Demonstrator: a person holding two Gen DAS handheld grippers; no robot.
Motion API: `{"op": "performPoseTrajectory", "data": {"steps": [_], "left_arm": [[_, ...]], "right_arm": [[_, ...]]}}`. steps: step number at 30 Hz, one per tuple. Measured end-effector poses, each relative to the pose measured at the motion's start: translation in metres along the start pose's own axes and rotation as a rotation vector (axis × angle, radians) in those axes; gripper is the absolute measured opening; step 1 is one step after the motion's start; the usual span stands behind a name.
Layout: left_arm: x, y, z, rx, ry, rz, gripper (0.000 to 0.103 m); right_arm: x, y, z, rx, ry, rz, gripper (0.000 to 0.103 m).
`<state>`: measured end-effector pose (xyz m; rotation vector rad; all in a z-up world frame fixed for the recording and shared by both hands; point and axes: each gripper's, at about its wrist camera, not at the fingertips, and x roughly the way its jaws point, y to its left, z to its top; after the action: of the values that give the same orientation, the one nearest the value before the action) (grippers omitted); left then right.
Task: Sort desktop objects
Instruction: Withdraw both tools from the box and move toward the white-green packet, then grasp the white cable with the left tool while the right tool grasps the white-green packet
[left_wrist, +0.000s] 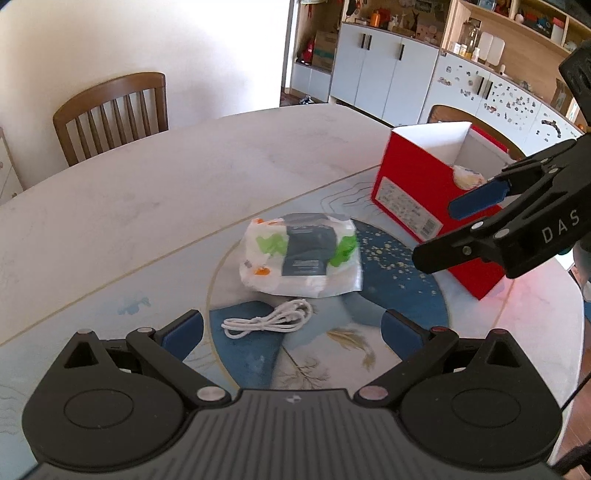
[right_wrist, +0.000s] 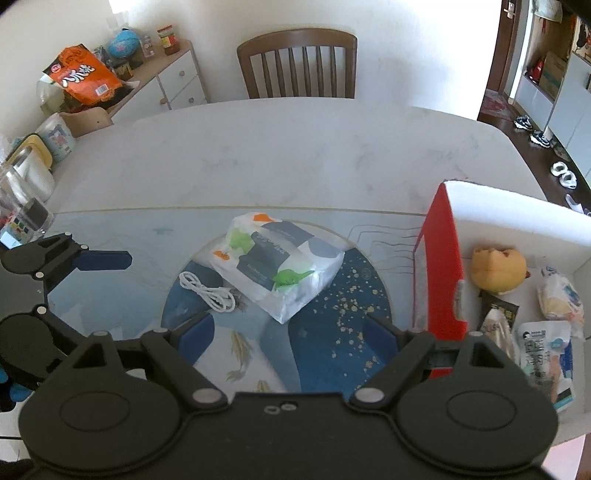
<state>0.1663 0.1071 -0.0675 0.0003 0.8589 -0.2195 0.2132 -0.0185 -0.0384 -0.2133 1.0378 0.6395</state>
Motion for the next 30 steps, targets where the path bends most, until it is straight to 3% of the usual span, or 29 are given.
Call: {"op": "performPoseTrajectory", "data": {"steps": [14,20,30], "left_arm": [[0.044,0.014,-0.009,-0.089,0.022,0.030,0.103],[0.057,0.010,-0.012,-0.158,-0.008,0.099,0.103],[0.076,0.001,-0.016,-0.160,-0.007,0.201,0.103]], "right_arm": [[0.048,0.003,0.002,0.025,0.048,-0.027,0.082],[0.063,0.004,0.003,0.042,0.054,-0.046,0.080],[0.085,0.001,0.008,0.070,0.065,-0.057,0.076]]}}
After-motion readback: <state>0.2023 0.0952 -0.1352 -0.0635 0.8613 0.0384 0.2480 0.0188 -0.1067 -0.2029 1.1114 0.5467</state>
